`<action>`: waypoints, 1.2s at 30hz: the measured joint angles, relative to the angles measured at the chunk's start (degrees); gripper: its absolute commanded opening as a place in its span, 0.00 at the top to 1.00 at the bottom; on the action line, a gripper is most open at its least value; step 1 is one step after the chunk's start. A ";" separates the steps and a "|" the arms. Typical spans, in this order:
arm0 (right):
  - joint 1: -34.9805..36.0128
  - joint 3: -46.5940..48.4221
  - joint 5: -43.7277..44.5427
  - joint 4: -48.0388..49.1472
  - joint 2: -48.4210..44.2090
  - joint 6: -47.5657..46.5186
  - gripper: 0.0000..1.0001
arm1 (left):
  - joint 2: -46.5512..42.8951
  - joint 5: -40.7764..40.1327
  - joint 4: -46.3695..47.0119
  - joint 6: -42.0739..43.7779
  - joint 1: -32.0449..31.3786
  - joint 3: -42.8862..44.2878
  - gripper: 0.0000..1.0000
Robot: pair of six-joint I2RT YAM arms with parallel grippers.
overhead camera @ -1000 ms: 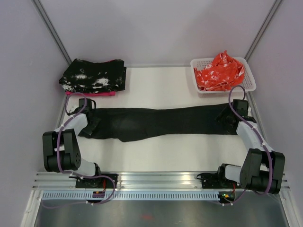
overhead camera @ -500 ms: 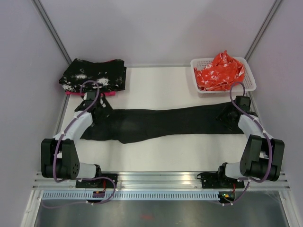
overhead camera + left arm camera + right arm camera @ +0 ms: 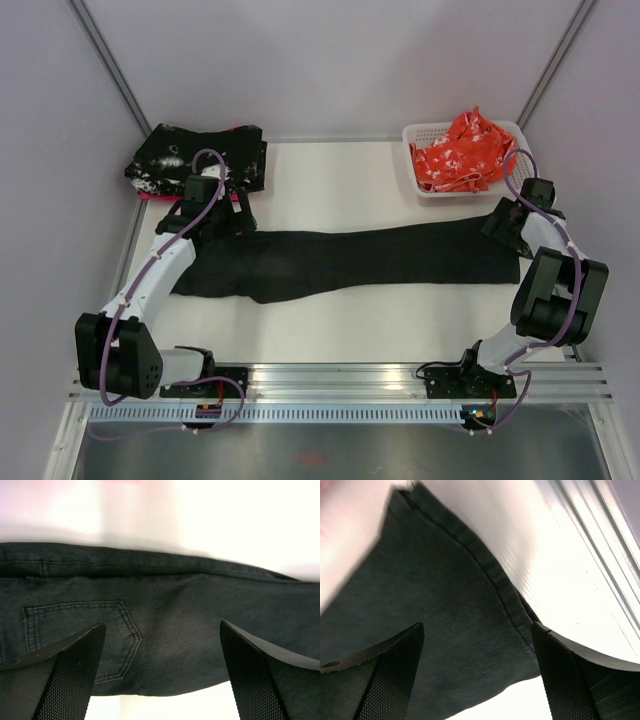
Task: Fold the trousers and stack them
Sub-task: Fold the trousers
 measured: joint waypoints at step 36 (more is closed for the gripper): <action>-5.53 0.46 -1.18 8.96 11.65 -8.11 0.32 | 1.42 5.95 -1.73 3.02 -0.26 -2.75 0.00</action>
